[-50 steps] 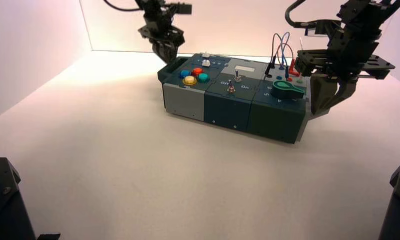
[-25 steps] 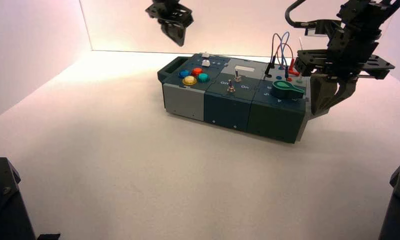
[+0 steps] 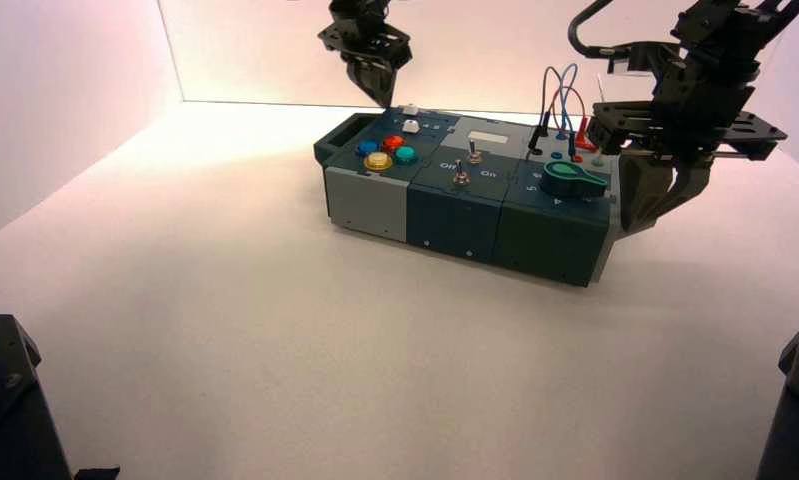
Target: Rotate the box counterclockwise.
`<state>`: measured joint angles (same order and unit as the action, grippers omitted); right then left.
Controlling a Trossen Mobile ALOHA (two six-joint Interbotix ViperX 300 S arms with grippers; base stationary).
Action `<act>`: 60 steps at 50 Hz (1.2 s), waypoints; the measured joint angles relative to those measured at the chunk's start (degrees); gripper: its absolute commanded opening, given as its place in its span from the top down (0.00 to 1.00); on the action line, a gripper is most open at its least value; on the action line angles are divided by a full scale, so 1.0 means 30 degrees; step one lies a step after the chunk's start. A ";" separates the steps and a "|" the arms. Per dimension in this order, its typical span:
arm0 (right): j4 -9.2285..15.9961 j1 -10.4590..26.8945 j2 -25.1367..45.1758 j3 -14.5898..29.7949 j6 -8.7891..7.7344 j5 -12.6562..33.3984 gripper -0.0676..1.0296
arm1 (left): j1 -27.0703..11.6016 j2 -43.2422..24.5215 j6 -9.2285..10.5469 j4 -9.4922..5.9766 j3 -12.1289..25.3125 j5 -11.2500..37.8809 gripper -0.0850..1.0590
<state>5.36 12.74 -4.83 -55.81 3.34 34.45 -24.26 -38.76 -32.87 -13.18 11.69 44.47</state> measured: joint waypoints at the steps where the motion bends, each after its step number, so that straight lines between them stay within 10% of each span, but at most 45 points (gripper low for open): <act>1: -0.0059 -0.0029 0.0000 0.0029 0.0000 0.0000 0.96 | 0.0029 0.0000 0.0000 0.0000 -0.0117 -0.0117 0.95; 60: -0.1055 0.0410 0.1611 0.2021 -0.0352 -0.1553 0.96 | 0.1582 0.3779 0.0029 0.0176 -0.6357 -0.1113 0.95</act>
<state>2.20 13.97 0.00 -49.75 2.29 29.79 -19.51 -27.42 -32.78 -12.66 -7.38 41.13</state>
